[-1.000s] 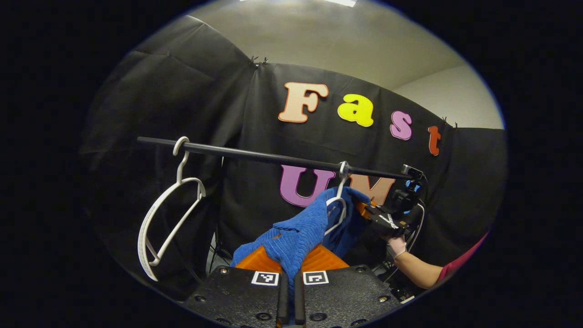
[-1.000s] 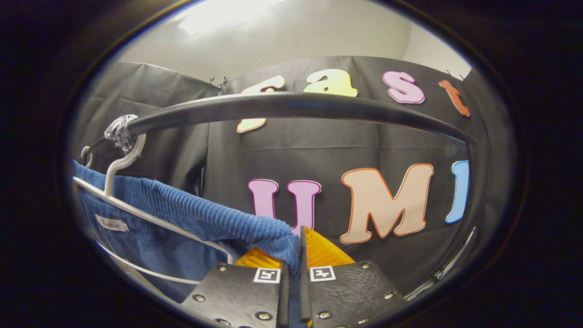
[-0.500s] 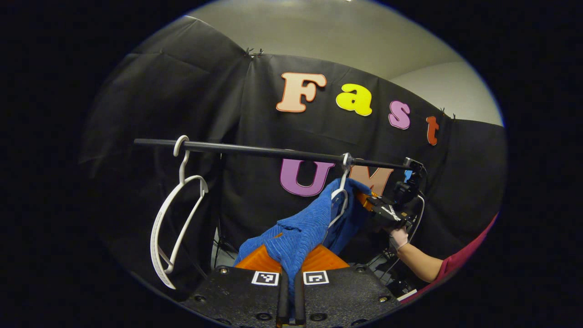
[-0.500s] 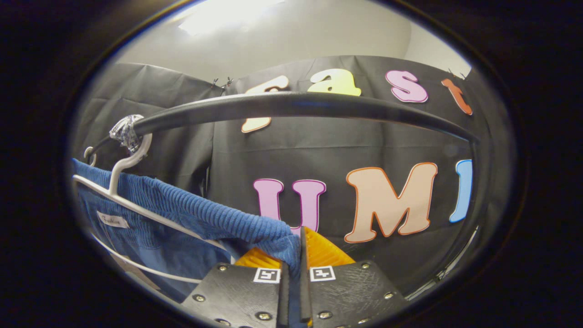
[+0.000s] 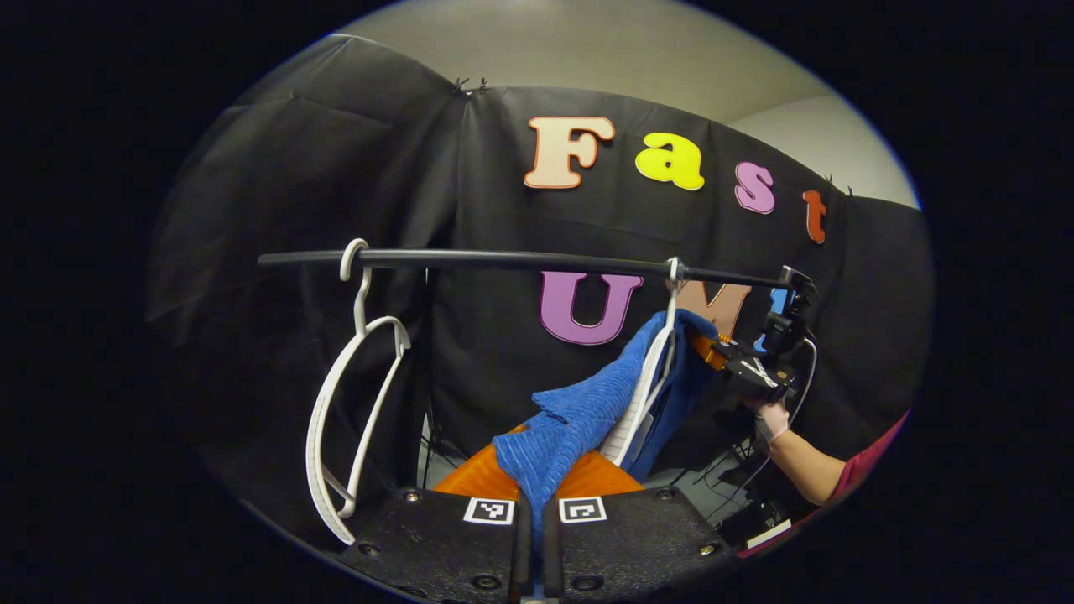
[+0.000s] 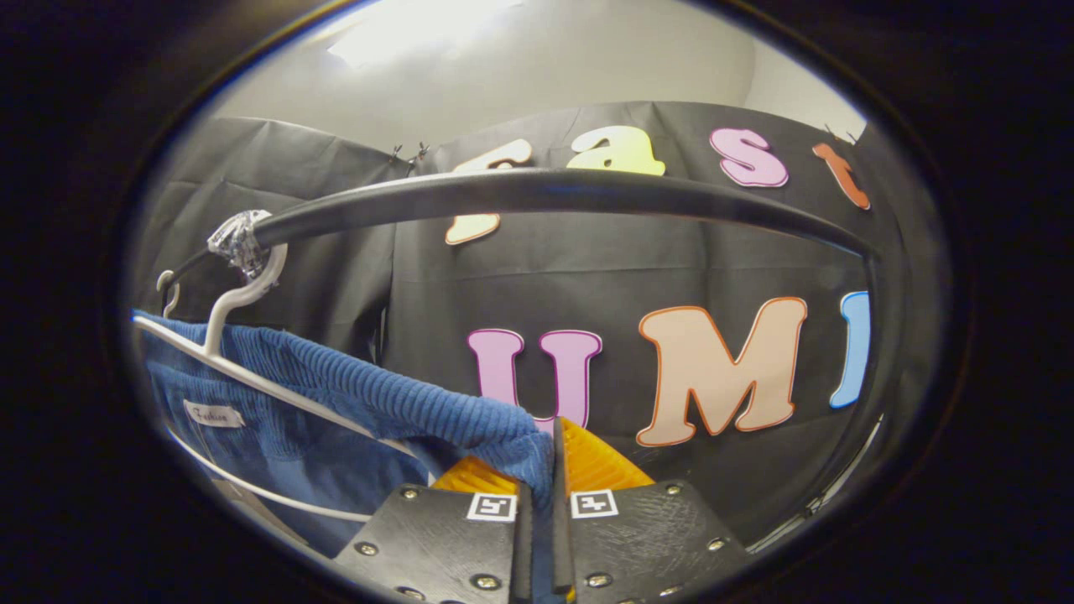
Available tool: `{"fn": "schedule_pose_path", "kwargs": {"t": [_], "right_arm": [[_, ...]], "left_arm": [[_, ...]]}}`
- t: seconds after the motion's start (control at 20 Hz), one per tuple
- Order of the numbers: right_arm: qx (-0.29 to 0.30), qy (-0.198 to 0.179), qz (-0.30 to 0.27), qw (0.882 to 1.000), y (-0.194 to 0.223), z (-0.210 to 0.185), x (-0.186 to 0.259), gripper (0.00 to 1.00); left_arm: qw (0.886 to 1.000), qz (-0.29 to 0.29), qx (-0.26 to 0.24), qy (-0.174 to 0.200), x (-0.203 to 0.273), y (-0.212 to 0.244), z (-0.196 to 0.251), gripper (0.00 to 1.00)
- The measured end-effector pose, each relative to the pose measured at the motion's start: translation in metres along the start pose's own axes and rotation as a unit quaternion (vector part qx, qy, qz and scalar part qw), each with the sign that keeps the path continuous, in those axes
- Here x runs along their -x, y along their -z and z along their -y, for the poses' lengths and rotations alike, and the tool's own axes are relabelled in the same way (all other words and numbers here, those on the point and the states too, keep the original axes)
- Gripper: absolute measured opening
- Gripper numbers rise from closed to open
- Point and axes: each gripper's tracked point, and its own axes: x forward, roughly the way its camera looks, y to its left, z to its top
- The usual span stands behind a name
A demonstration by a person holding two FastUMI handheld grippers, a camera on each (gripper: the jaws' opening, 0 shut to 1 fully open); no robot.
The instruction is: Grasp the clothes on the hanger with both hands and then place them into the laundry hamper below.
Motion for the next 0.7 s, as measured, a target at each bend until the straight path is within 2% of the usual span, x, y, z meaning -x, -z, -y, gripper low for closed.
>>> {"fn": "schedule_pose_path", "kwargs": {"t": [0.25, 0.7], "right_arm": [[0.010, 0.015, 0.003, 1.000, 0.000, 0.012, -0.011, 0.10], [0.009, 0.053, 0.000, 0.999, 0.006, 0.046, -0.021, 0.09]], "left_arm": [[0.999, 0.023, -0.012, -0.022, -0.027, -0.008, -0.011, 0.05], [0.998, 0.059, -0.008, -0.002, -0.077, -0.022, -0.003, 0.06]]}}
